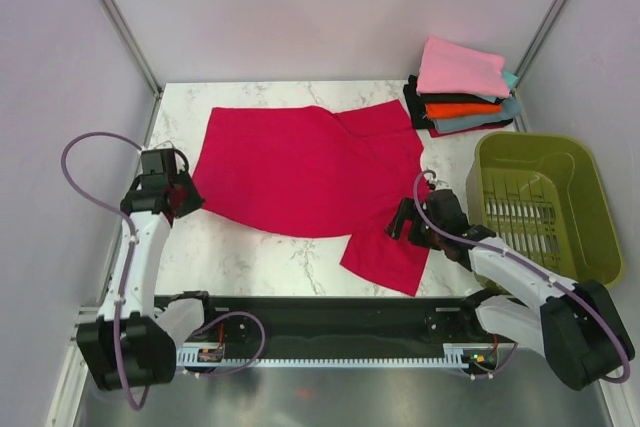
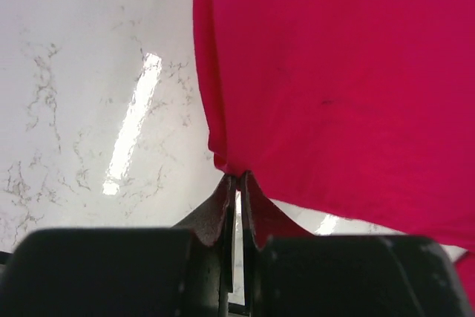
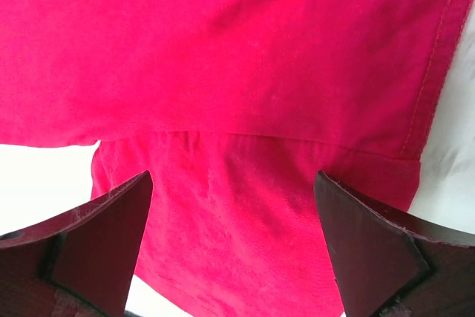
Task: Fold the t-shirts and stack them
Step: Flatten the tshirt out
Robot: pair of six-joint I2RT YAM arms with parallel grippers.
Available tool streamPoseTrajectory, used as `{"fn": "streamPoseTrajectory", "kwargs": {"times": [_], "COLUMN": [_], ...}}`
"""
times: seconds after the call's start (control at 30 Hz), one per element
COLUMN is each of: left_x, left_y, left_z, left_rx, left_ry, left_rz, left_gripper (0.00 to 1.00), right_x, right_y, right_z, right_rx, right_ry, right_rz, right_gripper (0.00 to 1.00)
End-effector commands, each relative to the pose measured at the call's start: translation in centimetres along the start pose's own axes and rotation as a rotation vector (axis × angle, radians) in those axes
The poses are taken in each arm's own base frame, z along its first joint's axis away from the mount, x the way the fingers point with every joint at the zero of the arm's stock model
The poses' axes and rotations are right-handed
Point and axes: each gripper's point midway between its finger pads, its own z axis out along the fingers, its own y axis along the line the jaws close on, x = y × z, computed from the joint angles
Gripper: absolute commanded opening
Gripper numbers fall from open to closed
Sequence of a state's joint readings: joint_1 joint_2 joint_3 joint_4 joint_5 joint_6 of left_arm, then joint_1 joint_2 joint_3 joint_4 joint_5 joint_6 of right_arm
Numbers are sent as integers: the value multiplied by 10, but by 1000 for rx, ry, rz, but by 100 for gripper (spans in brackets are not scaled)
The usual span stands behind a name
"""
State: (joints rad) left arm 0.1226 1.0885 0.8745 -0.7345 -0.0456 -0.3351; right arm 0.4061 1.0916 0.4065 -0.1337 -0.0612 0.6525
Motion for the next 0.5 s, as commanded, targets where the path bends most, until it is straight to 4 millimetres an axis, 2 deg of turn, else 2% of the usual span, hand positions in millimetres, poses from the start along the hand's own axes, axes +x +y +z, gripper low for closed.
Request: {"fn": "streamPoseTrajectory", "kwargs": {"times": [0.0,0.07,0.1,0.2,0.3,0.33,0.37,0.4,0.43,0.47], "left_x": [-22,-18,-24,-18,-9,-9,-6,-8,-9,-12], "left_y": [-15,-9,-11,-7,-2,1,4,5,7,7], "left_z": [-48,-63,-79,-101,-108,-109,-110,-113,-115,-118], "left_rx": [86,61,74,92,79,61,48,45,32,34], "left_ry": [-132,-114,-146,-189,-175,-178,-171,-181,-189,-200], "left_rz": [-39,-35,-38,-29,-18,-21,-22,-23,-21,-24], "left_gripper": [7,6,6,10,32,55,67,75,86,88], "right_x": [38,40,38,24,5,-5,-10,-15,-29,-37], "right_y": [-16,-11,-8,0,10,18,23,29,41,47], "right_z": [-12,-21,-23,-36,-48,-54,-56,-59,-64,-66], "right_rx": [72,67,60,57,55,39,27,10,-16,-28], "right_ry": [110,112,107,69,28,10,0,-10,-40,-56], "right_rz": [34,44,47,39,16,13,11,8,4,-2], "right_gripper": [98,98,98,98,98,98,98,98,98,98]}}
